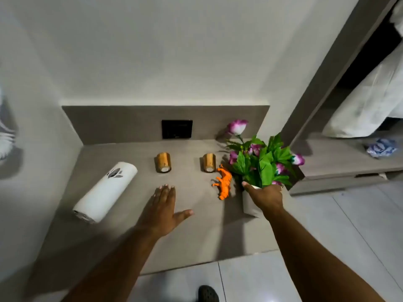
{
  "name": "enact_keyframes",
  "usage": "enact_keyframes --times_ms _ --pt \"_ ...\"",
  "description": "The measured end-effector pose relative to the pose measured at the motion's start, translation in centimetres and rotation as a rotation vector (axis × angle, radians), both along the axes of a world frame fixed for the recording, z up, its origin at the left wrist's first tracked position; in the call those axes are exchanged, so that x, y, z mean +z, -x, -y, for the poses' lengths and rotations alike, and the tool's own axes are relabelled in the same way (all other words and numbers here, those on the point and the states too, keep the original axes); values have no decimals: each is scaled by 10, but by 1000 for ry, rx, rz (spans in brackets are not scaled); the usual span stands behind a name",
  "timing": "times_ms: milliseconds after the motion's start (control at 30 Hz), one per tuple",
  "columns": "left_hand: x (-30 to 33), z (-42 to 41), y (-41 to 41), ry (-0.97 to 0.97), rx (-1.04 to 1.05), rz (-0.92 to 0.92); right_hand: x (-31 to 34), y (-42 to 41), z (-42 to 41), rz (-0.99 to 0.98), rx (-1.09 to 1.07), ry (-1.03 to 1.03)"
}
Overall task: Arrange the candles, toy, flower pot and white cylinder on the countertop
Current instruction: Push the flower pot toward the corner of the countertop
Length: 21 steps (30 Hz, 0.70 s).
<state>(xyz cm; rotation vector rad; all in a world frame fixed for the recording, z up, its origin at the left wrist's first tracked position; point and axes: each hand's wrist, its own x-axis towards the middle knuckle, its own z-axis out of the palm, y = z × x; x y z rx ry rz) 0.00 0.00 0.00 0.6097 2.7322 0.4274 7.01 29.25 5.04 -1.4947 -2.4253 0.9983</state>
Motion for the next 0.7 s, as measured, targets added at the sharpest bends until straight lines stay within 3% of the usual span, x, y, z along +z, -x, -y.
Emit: enact_keyframes --times_ms 200,400,700 --pt "-32 4 -7 135 -105 -133 -10 -1 0 70 -5 1" --pt "-42 8 -11 135 -103 -169 -15 0 -16 154 6 26" --pt "-44 12 -9 142 -132 -188 -17 2 -32 -82 -147 52"
